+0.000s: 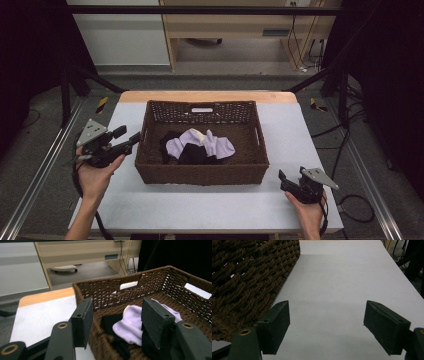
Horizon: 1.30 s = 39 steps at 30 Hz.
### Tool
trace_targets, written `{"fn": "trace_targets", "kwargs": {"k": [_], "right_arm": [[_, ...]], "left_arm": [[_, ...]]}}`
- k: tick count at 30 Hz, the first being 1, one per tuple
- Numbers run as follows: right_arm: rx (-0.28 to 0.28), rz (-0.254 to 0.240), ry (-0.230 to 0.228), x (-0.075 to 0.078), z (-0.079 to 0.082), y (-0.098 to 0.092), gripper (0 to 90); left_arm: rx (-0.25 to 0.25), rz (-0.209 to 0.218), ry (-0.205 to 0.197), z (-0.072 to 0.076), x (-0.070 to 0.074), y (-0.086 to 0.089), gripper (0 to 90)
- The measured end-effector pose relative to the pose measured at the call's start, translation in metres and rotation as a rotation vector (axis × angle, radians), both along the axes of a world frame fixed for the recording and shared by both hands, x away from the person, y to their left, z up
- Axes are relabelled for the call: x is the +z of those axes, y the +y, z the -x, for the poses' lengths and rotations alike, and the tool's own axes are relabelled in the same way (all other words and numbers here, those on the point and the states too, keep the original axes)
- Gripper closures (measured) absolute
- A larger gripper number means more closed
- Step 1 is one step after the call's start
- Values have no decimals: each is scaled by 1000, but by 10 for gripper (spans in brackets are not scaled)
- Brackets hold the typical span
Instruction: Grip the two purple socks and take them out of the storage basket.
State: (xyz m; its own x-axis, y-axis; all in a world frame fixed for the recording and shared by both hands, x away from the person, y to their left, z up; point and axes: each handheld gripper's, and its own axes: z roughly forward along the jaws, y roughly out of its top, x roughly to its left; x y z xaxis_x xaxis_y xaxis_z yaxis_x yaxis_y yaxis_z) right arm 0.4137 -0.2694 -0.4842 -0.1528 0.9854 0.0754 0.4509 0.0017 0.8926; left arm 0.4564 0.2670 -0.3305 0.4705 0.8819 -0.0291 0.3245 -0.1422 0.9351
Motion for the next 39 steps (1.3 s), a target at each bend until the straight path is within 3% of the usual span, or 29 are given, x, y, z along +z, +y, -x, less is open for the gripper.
{"fn": "trace_targets", "kwargs": {"k": [7,17,27,31,34,39], "right_arm": [[2,1,-2,0,0,0,197],[13,4,2,0,-1,1,172],[21,5,7,-1,-1,1,171],[21,6,8,-1,-1,1,175],[22,9,7,0,-1,1,176],[22,10,8,-1,-1,1,185]], "left_arm": [[-22,-20,1,-19,12,-28,432],[-18,-50,19,-51,12,-60,434],[-23,-86,86,-92,-20,-85,443],[-15,-101,106,-99,-33,-90,441],[-2,-138,132,-102,-46,-91,446],[11,-165,200,-107,-62,-88,443]]}}
